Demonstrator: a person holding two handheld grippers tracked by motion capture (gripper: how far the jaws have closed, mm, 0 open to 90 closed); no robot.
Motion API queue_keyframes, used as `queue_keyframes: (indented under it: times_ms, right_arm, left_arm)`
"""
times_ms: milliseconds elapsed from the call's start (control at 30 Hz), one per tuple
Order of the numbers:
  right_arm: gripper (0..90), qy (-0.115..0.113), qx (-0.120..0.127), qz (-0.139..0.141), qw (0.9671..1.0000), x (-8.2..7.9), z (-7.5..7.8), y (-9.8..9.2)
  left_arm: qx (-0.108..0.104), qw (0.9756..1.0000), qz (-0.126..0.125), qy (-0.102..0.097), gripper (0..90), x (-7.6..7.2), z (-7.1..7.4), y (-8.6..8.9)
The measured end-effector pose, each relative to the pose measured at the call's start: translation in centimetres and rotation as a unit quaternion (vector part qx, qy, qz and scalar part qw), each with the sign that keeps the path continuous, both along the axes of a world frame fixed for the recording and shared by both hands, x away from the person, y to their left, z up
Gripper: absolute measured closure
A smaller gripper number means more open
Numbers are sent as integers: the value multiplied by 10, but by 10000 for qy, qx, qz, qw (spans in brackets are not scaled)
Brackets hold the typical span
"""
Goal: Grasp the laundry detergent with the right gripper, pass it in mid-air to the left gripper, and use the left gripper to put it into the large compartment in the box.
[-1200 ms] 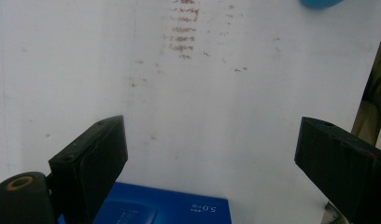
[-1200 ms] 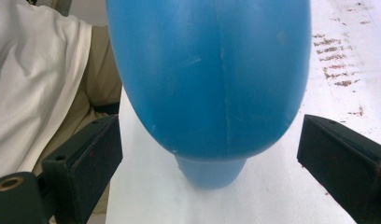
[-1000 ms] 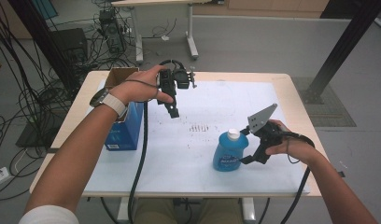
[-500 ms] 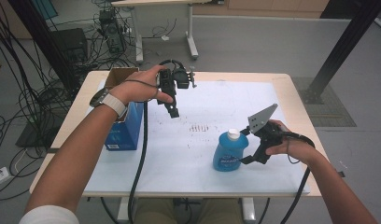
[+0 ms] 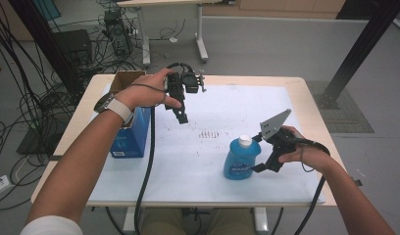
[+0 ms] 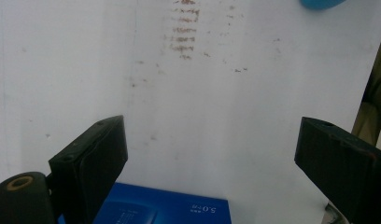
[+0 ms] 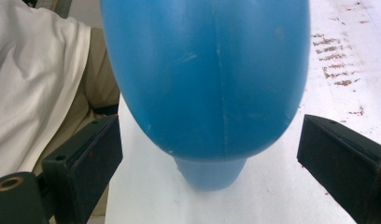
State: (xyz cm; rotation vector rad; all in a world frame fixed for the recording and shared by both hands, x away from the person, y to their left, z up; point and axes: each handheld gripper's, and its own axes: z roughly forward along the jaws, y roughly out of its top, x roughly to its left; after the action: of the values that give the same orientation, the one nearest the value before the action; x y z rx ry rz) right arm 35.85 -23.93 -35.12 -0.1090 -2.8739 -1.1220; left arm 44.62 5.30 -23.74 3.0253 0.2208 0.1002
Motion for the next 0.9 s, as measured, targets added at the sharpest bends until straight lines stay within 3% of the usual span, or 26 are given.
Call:
queue_keyframes:
  times_ms: [900]
  right_arm:
    - [66, -16, 23, -7, 10000, 0, -1, 0]
  left_arm:
    - [-34, 10000, 2, -33, 99, 0, 0, 1]
